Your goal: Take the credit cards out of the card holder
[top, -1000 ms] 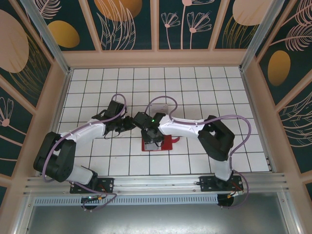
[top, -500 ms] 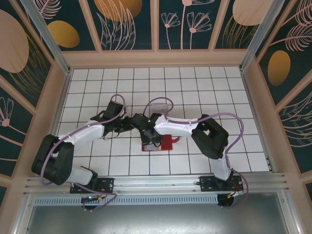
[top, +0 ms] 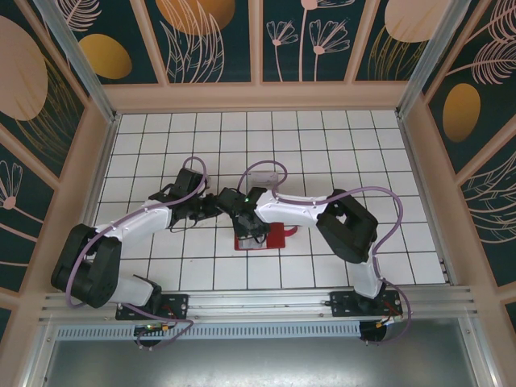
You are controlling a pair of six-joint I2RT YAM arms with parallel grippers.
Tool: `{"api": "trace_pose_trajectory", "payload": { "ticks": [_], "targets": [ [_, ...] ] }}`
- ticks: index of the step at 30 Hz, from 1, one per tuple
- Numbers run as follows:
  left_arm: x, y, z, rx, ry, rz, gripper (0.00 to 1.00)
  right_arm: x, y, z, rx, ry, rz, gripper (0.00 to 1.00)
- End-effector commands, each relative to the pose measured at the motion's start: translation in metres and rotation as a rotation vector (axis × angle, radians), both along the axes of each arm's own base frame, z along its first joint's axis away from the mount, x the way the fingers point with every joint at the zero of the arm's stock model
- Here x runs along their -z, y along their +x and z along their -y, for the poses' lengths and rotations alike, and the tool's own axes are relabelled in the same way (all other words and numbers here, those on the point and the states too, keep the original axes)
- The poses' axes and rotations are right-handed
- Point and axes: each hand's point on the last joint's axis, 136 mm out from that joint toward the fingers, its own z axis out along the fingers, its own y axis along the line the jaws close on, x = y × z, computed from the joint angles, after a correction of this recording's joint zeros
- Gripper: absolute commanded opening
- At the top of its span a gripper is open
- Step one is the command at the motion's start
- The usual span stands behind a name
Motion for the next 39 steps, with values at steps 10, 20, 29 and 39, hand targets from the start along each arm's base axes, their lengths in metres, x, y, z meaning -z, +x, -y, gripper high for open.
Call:
{"api": "trace_pose_trajectory", "payload": {
  "ticks": [10, 20, 29, 39],
  "targets": [
    [0.012, -0.020, 0.041, 0.111, -0.047, -0.060, 0.30, -0.023, 0.007, 0.026, 0.056, -0.089, 0.074, 0.17],
    [0.014, -0.027, 0.050, 0.139, -0.038, -0.080, 0.29, -0.027, 0.007, 0.049, 0.104, -0.119, 0.099, 0.24],
    [0.007, -0.034, 0.067, 0.194, -0.070, -0.098, 0.28, -0.025, 0.003, 0.071, 0.143, -0.137, 0.098, 0.25],
    [0.006, -0.036, 0.079, 0.227, -0.078, -0.110, 0.27, -0.030, 0.001, 0.091, 0.187, -0.124, 0.101, 0.27]
  ]
}}
